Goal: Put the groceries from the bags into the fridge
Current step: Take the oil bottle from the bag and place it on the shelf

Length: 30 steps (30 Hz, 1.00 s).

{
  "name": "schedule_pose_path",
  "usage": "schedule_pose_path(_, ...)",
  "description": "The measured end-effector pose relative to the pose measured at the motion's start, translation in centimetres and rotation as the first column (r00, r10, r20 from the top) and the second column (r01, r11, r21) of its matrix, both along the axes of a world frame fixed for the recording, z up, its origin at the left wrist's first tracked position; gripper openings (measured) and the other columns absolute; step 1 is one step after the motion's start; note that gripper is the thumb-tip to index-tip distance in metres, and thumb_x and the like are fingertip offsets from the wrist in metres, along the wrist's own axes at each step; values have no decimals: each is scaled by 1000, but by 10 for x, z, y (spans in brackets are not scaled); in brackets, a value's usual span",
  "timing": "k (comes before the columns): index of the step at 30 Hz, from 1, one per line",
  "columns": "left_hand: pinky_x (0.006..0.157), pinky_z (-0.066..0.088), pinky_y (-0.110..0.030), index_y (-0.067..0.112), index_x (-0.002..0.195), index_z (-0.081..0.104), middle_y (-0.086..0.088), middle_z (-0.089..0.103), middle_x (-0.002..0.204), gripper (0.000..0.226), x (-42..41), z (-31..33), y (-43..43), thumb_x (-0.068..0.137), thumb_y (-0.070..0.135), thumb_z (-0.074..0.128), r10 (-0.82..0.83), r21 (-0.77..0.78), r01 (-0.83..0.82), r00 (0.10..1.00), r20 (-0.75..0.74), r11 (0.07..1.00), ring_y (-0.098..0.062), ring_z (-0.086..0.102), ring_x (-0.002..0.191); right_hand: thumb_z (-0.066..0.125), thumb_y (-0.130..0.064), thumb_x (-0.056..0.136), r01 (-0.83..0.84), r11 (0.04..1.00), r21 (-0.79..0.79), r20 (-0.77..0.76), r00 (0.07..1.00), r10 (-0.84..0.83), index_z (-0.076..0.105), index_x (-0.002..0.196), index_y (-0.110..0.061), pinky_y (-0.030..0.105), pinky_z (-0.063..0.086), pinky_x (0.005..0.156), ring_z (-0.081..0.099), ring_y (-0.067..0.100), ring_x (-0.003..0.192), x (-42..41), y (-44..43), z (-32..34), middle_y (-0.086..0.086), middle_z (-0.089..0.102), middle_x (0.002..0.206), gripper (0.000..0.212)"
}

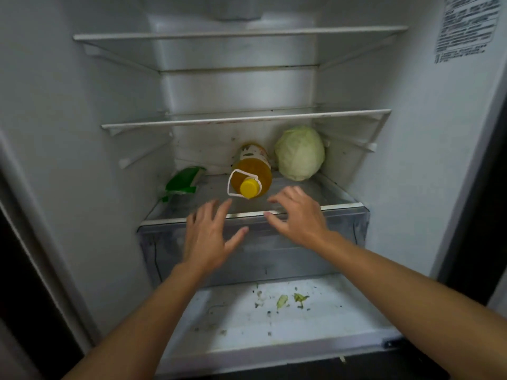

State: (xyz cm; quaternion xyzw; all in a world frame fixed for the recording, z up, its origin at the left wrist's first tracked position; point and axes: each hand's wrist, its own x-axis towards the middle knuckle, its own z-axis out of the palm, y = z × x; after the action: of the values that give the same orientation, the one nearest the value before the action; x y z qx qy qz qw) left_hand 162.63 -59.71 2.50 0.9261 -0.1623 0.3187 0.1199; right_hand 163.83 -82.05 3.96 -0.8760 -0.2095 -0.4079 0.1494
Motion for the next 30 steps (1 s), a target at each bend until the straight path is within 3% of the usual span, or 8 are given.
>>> schedule_pose_path(2, 102, 35, -46, 22, 134, 50, -13, 52, 131, 65, -5, -11, 15, 82, 62, 51, 28, 142, -29, 1000, 7, 989, -30, 47, 123, 58, -38, 86, -45, 990, 136, 53, 998, 38, 67, 87, -16, 29, 40, 62, 52, 15, 79, -20, 3, -14, -2, 59, 83, 25)
schedule_pose_path(4, 99, 39, -45, 19, 131, 53, -14, 57, 125, 56, -7, -15, 24, 82, 41, 69, 1, 179, -5, 1000, 24, 984, -34, 52, 116, 64, -30, 89, -66, 875, 480, -1, 997, 76, 64, 75, -15, 29, 41, 59, 51, 11, 69, -39, 8, -25, -4, 57, 73, 20)
schedule_pose_path(6, 89, 46, -44, 14, 123, 60, -16, 63, 114, 53, -8, -11, 27, 74, 15, 78, -47, 175, 35, 997, 61, 984, -37, 59, 104, 64, -31, 91, 54, 668, 742, -193, 972, 136, 63, 70, -12, 36, 49, 62, 56, 10, 62, -55, 15, -32, -3, 60, 65, 28)
schedule_pose_path(9, 81, 51, -43, 9, 115, 65, -16, 68, 104, 55, -13, -5, 24, 64, 0, 83, -38, 261, 10, 994, 104, 965, -36, 64, 94, 60, -42, 92, 384, 219, 897, -442, 766, 467, 62, 89, -12, 39, 58, 73, 70, 21, 78, -63, 22, -27, 9, 71, 84, 31)
schedule_pose_path(11, 81, 51, -44, 8, 115, 65, -17, 68, 103, 58, -17, -4, 22, 61, -3, 83, -16, 300, -18, 994, 108, 954, -36, 64, 93, 57, -37, 95, 418, -72, 906, -285, 725, 627, 54, 105, -11, 33, 58, 67, 71, 26, 83, -63, 23, -18, 15, 70, 93, 29)
schedule_pose_path(13, 80, 52, -44, 7, 115, 64, -17, 68, 100, 62, -25, -5, 20, 57, -6, 84, 2, 315, -37, 994, 114, 948, -37, 64, 90, 52, -25, 99, 359, -250, 899, -125, 758, 640, 48, 118, -6, 28, 57, 57, 69, 26, 75, -65, 24, -8, 17, 68, 88, 27)
schedule_pose_path(15, 79, 51, -44, 5, 115, 64, -17, 67, 96, 63, -34, -5, 19, 56, -6, 83, -2, 316, -41, 991, 133, 948, -37, 64, 86, 50, -20, 100, 334, -296, 895, -80, 772, 631, 47, 122, -1, 26, 55, 52, 68, 24, 70, -74, 28, -5, 16, 68, 83, 29)
schedule_pose_path(30, 73, 39, -38, 12, 117, 57, -11, 56, 90, 37, -131, -15, 34, 93, 40, 49, -91, 260, 12, 951, 296, 965, -29, 51, 80, 46, -25, 101, 293, -237, 926, -97, 793, 601, 50, 111, -10, 26, 51, 54, 70, 21, 77, -182, 34, -15, 12, 69, 83, 18)
